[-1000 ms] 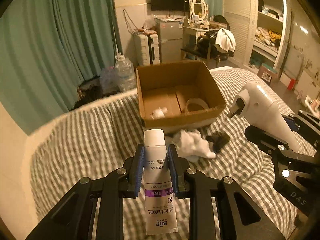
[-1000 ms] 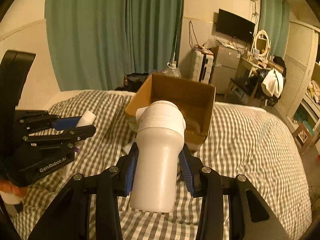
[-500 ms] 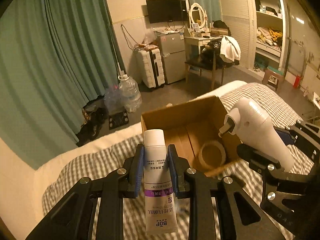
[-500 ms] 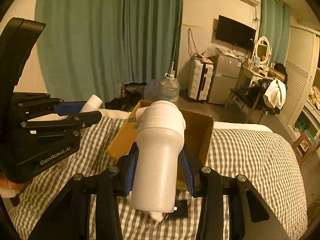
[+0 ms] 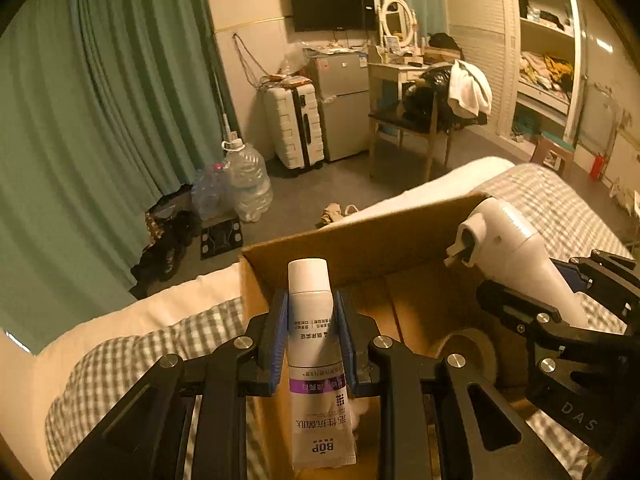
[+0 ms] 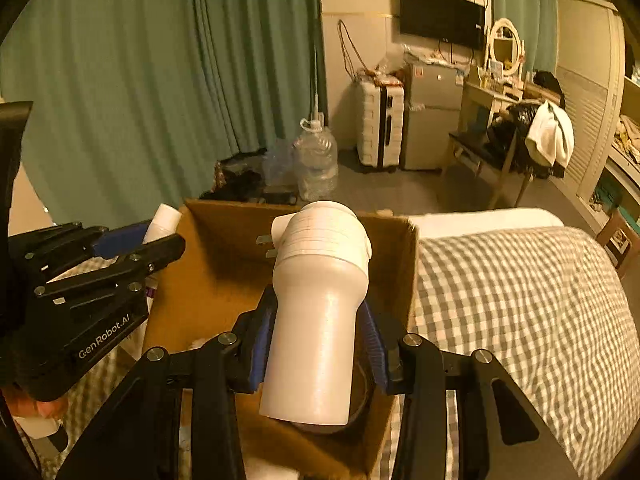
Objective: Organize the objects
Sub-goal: 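Carry the bottle and tube over the box and open both tools inside it, then move both tools back toward the glove and tissue pack, then grasp the white knit glove with the right tool while the left tool grasps the blue tissue pack, then carry the glove and tissue pack into the box and open both tools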
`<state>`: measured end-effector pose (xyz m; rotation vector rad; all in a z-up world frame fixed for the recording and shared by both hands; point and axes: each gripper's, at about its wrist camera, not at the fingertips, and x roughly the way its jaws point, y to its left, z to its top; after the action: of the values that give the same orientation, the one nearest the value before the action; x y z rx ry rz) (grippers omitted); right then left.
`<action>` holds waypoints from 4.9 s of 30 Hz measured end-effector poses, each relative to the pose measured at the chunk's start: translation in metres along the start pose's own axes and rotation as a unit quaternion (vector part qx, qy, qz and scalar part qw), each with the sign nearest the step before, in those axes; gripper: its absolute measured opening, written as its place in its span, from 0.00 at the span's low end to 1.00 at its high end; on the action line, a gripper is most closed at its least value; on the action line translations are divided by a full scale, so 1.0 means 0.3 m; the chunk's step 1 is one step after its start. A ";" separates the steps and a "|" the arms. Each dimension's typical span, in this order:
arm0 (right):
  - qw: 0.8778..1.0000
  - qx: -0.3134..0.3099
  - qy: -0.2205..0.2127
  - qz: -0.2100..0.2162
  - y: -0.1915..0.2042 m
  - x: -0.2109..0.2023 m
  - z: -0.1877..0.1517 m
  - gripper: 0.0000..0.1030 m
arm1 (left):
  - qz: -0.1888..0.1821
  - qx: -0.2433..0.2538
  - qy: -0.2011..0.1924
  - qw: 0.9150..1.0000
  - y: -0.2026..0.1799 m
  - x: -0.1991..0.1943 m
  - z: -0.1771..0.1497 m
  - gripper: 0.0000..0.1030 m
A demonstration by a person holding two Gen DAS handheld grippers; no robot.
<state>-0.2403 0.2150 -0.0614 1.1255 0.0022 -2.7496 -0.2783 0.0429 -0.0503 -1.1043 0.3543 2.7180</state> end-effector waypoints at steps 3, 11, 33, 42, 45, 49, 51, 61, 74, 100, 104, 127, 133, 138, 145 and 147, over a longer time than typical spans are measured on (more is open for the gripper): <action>1.000 -0.003 0.013 -0.002 -0.009 0.067 -0.028 0.39 | -0.003 0.015 0.002 1.000 -0.020 0.045 -0.033 0.23; 0.999 0.032 -0.005 0.006 -0.036 0.047 -0.048 0.43 | 0.000 0.049 -0.011 0.999 -0.067 0.019 -0.050 0.27; 0.990 0.026 -0.139 -0.020 0.051 -0.727 0.038 0.84 | 0.058 0.009 -0.117 0.991 -0.005 -0.680 -0.030 0.98; 0.988 0.004 -0.152 -0.029 0.104 -0.872 -0.034 0.88 | 0.079 -0.005 -0.124 0.989 0.020 -0.765 -0.132 1.00; 0.989 0.001 -0.145 -0.030 0.104 -0.850 -0.071 0.89 | 0.089 -0.003 -0.120 0.989 0.023 -0.736 -0.170 1.00; 0.992 -0.002 -0.121 -0.035 0.091 -0.745 -0.136 0.90 | 0.088 -0.012 -0.109 0.990 0.035 -0.675 -0.236 1.00; 0.993 -0.003 -0.107 -0.042 0.080 -0.681 -0.184 0.90 | 0.079 -0.037 -0.097 0.991 0.054 -0.623 -0.265 1.00; 1.000 0.013 -0.026 0.001 0.075 -0.321 -0.374 0.90 | 0.073 -0.173 -0.014 0.982 0.159 -0.236 -0.475 1.00; 0.993 -0.077 0.089 0.032 0.231 0.057 -0.547 0.90 | 0.102 -0.129 0.053 0.985 0.188 -0.034 -0.653 1.00; 0.998 -0.012 0.044 0.031 0.098 -0.116 -0.534 0.60 | -0.049 -0.027 0.046 0.997 -0.167 0.026 -0.672 0.91; 0.999 -0.006 0.047 0.027 0.091 -0.125 -0.521 0.60 | -0.051 -0.016 0.054 0.997 -0.203 0.065 -0.678 0.73; 0.999 -0.009 0.026 0.023 0.092 -0.219 -0.497 0.60 | -0.035 -0.038 0.032 0.998 -0.222 -0.149 -0.641 0.54; 1.000 -0.001 0.000 0.018 0.080 -0.314 -0.478 0.60 | -0.028 -0.050 0.019 0.998 -0.176 -0.251 -0.598 0.54; 1.000 0.003 -0.026 0.014 0.077 -0.405 -0.442 0.60 | -0.036 -0.071 0.006 0.997 -0.125 -0.343 -0.523 0.54; 0.997 -0.011 -0.080 0.019 0.094 -0.539 -0.323 0.60 | -0.010 -0.039 -0.047 0.998 -0.087 -0.492 -0.321 0.54; 0.995 -0.013 -0.092 0.026 0.104 -0.560 -0.278 0.60 | -0.008 -0.026 -0.059 0.998 -0.085 -0.520 -0.254 0.54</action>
<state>-0.0596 0.2162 -0.0021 0.8484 -0.0148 -2.7868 -0.1114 0.0325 0.0026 -0.9489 0.2556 2.7770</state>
